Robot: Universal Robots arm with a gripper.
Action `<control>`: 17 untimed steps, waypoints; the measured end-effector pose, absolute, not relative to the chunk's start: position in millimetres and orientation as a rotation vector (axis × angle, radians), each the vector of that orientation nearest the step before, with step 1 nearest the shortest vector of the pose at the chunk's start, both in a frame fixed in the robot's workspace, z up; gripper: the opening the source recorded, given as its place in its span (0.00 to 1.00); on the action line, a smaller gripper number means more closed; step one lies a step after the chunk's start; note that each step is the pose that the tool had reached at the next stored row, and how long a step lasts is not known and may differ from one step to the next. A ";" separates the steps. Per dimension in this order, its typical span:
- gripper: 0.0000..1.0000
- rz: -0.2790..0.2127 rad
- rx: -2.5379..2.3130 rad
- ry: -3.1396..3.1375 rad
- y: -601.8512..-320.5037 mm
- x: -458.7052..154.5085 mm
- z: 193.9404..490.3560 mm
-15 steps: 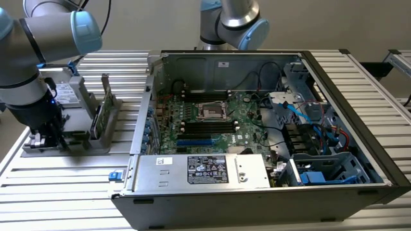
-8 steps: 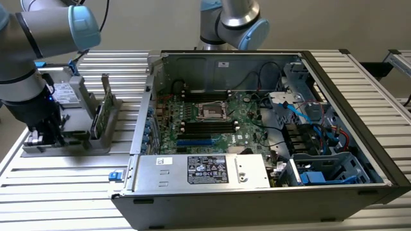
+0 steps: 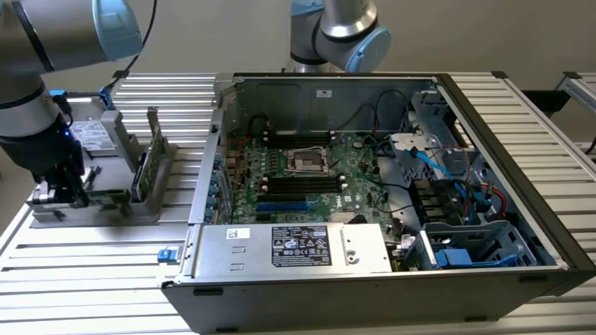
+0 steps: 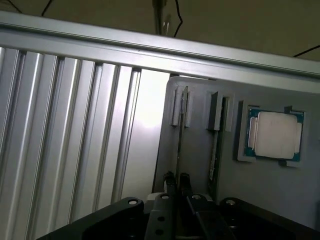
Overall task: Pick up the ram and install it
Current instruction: 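Pick up the ram and move it above insertion slot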
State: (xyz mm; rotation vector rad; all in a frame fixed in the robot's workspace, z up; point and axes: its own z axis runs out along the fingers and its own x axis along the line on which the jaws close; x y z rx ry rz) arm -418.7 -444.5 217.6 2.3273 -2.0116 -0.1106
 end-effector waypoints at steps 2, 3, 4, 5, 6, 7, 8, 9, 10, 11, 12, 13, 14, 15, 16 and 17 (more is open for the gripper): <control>0.14 -0.111 2.327 -2.012 -444.4 -418.7 224.4; 0.14 -0.111 2.327 -2.012 -444.5 -418.7 228.3; 0.14 -0.111 2.327 -2.012 -444.4 -418.7 232.9; 0.14 -0.111 2.327 -2.012 -444.4 -418.7 237.4; 0.14 -0.111 2.327 -2.011 -444.5 -418.5 241.9; 0.14 -0.111 2.328 -2.011 -444.5 -418.2 246.5; 0.14 -0.111 2.328 -2.011 -444.5 -417.6 251.0; 0.14 -0.111 2.327 -2.011 -444.5 -416.8 255.5; 0.14 -0.111 2.327 -2.011 -444.5 -415.4 260.3; 0.14 -0.112 2.327 -2.011 -444.5 -413.4 264.8; 0.14 -0.112 2.327 -2.011 -444.6 -411.2 268.9; 0.14 -0.113 2.326 -2.010 -444.7 -408.6 273.6; 0.14 -0.114 2.326 -2.010 -444.8 -405.7 278.5; 0.14 -0.115 2.325 -2.010 -444.9 -403.2 282.8; 0.14 -0.117 2.324 -2.009 -445.0 -400.5 287.4; 0.14 -0.118 2.324 -2.009 -445.1 -397.8 291.9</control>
